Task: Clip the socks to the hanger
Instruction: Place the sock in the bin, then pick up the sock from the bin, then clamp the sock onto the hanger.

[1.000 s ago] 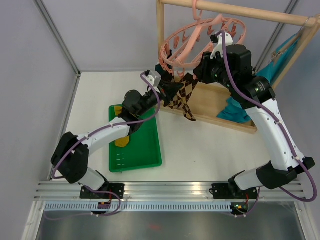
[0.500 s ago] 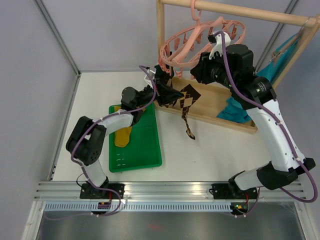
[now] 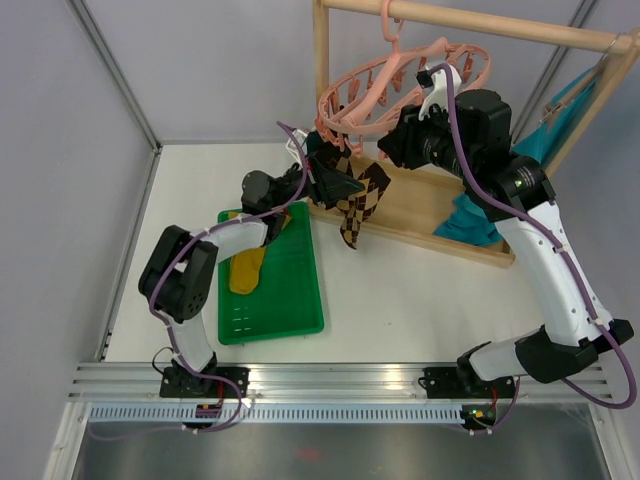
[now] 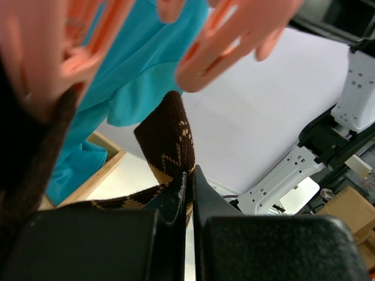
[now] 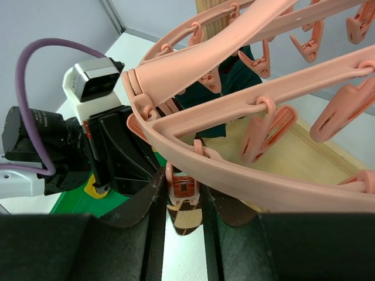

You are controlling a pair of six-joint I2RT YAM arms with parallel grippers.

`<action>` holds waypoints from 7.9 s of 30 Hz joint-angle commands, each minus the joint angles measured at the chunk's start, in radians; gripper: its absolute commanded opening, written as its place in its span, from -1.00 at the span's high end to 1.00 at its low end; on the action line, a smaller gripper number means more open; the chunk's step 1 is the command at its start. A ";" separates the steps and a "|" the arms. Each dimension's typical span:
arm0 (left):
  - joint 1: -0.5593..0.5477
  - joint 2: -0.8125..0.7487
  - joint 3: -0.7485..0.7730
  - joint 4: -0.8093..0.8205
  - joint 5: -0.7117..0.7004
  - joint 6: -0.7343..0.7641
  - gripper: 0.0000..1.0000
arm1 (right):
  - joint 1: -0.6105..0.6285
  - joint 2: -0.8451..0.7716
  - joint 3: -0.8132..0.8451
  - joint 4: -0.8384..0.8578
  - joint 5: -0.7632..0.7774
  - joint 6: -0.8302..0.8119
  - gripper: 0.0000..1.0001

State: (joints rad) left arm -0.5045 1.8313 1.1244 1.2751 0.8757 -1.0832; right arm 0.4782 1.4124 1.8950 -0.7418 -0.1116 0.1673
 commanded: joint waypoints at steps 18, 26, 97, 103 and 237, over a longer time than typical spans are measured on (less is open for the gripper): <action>0.018 -0.702 -0.388 -0.805 -0.462 0.603 0.95 | -0.027 -0.033 -0.023 0.079 -0.011 -0.009 0.99; 0.018 -0.871 -0.327 -1.190 -0.609 0.752 0.95 | -0.027 -0.017 -0.037 0.087 -0.003 -0.008 0.99; -0.743 -0.046 0.000 -1.780 -1.788 1.146 -0.32 | -0.027 -0.075 -0.125 0.098 0.016 0.003 0.99; -0.747 -0.021 -0.005 -1.774 -1.842 1.189 -0.32 | -0.029 -0.078 -0.136 0.105 0.015 0.005 0.99; -0.373 -0.495 -0.071 -0.665 -0.886 0.833 0.95 | -0.033 0.007 0.010 0.025 0.095 0.155 0.99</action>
State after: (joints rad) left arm -0.8749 1.3220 1.0252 0.5407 -0.0242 -0.2150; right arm 0.4477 1.4075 1.8763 -0.7864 -0.0353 0.2962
